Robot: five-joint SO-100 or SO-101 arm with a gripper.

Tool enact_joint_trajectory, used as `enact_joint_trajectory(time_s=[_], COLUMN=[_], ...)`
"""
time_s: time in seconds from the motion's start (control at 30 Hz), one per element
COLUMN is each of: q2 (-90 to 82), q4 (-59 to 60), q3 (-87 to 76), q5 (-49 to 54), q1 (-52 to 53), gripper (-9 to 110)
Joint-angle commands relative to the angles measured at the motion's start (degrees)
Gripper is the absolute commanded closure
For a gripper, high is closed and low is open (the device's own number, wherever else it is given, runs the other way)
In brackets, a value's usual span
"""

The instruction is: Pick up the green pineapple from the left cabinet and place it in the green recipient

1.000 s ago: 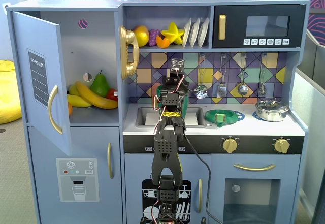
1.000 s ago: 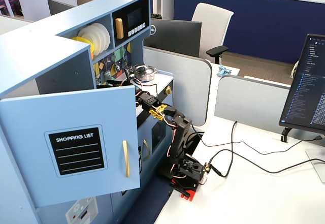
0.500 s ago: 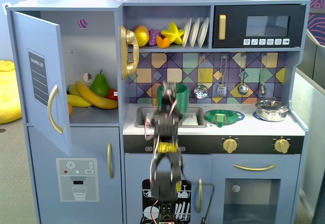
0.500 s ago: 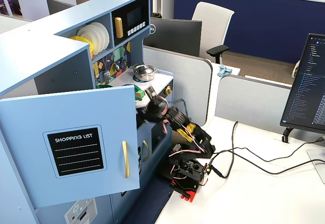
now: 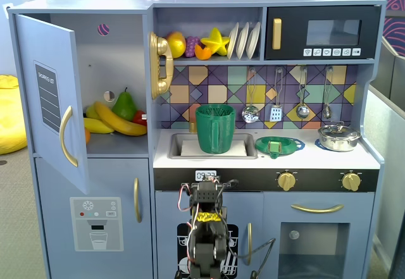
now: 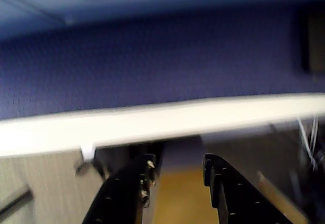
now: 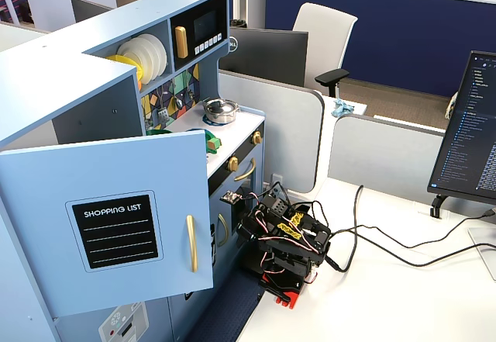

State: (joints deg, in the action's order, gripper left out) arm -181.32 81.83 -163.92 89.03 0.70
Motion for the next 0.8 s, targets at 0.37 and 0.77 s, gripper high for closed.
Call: enact_joint_trajectory(time_s=[0.37,0.77], q2=[-0.70,-0.70], q4=[-10.28,-7.12], q3=[-7.73,-7.82], q5=[-11.78,-3.69], q1=[-1.67,-1.93], gripper=[96,93])
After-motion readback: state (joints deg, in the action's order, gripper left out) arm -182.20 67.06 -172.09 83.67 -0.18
